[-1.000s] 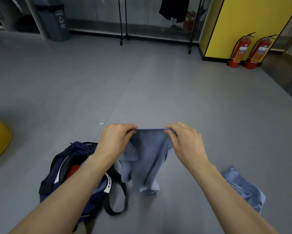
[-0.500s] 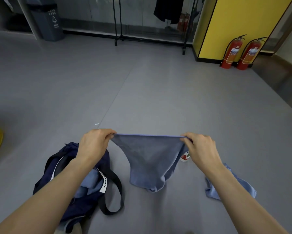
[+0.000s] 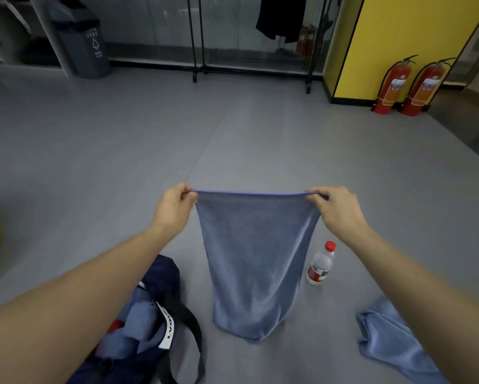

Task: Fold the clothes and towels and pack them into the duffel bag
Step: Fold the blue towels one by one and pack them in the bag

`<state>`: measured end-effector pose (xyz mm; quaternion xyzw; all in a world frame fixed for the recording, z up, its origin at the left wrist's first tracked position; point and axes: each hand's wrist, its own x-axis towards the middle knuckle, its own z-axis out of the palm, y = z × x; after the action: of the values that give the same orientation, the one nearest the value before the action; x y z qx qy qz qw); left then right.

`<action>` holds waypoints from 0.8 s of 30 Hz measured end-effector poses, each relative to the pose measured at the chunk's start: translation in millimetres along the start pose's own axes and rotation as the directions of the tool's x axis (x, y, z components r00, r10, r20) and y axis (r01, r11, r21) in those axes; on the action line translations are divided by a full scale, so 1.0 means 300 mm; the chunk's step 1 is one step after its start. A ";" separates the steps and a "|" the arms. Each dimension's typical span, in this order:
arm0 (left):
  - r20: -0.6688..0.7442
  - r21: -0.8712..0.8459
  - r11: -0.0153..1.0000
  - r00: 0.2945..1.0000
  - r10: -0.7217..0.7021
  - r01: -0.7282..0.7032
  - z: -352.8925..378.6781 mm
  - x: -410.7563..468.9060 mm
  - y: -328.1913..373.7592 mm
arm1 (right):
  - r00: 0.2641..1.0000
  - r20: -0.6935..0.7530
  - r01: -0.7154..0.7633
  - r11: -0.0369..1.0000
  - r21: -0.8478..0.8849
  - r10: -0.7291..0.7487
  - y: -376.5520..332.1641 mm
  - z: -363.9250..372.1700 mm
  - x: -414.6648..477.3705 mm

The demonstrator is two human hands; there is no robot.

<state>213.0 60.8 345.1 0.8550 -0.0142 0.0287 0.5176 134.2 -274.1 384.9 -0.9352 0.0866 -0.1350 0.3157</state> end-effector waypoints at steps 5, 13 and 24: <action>-0.053 0.237 0.937 0.960 0.276 -0.257 -0.075 0.137 0.210 | 0.973 -0.166 0.163 0.986 -0.016 -0.164 -0.080 -0.133 0.146; -0.097 0.332 0.789 0.813 0.574 -0.517 -0.164 -0.033 0.323 | 0.889 -0.325 0.350 0.936 0.029 -0.323 -0.134 -0.332 0.030; 0.322 0.447 0.717 0.844 0.428 -0.534 0.002 -0.465 -0.261 | 0.978 0.083 0.190 0.982 0.016 -0.191 0.309 0.040 -0.455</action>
<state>78.1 95.7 266.5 0.9269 -0.2794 0.0815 0.2369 1.2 -306.3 291.7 -0.9428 -0.0174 -0.1257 0.3083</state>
